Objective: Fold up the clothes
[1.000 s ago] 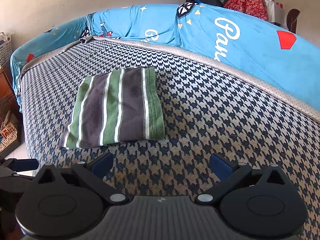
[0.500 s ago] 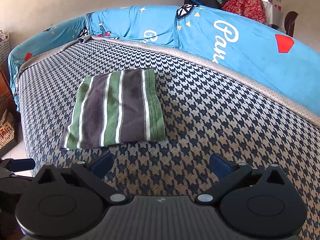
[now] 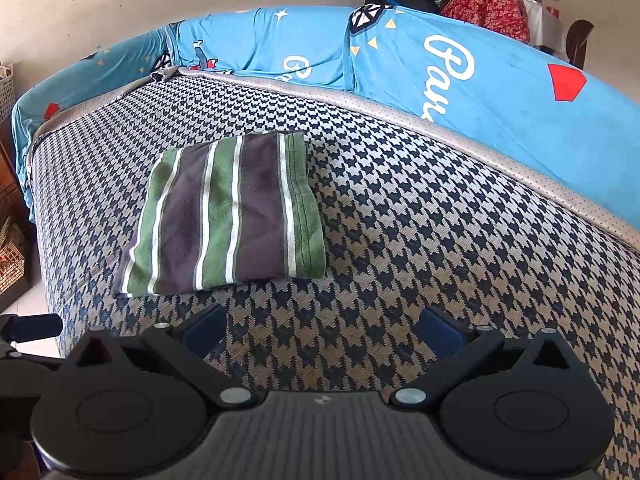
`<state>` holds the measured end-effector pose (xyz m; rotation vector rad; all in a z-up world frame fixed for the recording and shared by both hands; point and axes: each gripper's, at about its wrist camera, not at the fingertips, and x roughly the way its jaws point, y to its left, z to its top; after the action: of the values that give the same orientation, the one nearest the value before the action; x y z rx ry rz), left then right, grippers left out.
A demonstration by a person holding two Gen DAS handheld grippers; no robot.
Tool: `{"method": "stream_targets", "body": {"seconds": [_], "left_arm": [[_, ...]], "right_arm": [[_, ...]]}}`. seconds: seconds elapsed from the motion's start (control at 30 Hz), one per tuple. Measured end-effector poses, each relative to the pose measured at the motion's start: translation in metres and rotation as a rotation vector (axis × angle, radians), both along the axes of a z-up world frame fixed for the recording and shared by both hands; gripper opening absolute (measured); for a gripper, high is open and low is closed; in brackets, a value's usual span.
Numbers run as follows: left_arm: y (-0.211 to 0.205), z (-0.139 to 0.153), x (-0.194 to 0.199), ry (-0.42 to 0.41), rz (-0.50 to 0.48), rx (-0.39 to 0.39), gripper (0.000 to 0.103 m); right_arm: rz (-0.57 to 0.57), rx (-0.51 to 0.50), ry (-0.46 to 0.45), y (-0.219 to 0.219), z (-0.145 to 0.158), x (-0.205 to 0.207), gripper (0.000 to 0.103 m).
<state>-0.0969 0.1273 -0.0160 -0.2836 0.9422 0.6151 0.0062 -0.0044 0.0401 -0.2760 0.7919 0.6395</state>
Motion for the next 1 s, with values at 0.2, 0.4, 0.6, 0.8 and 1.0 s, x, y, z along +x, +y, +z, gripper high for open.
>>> {"method": "stream_targets", "body": {"seconds": [0.2,0.4,0.6,0.8,1.0], "left_arm": [[-0.0051,0.0009,-0.0026,0.003,-0.001,0.004,0.103],[-0.0010,0.0001,-0.0021,0.003,0.002,-0.001,0.103],[0.0011,0.0002,-0.0014,0.003,0.002,-0.003,0.103],[0.0031,0.0003,-0.0007,0.004,0.002,-0.005,0.103],[-0.0008,-0.0005,0.0009,0.006,-0.003,-0.002,0.103]], "right_arm": [[0.002,-0.001,0.002,0.0014,-0.0009,0.0009,0.103],[0.005,-0.001,0.002,0.0033,-0.0017,-0.0008,0.103],[0.011,-0.003,0.001,0.0053,-0.0028,-0.0003,0.103],[0.012,-0.004,0.004,0.0071,-0.0043,0.0000,0.103],[0.016,-0.004,0.002,0.0085,-0.0049,-0.0020,0.103]]}}
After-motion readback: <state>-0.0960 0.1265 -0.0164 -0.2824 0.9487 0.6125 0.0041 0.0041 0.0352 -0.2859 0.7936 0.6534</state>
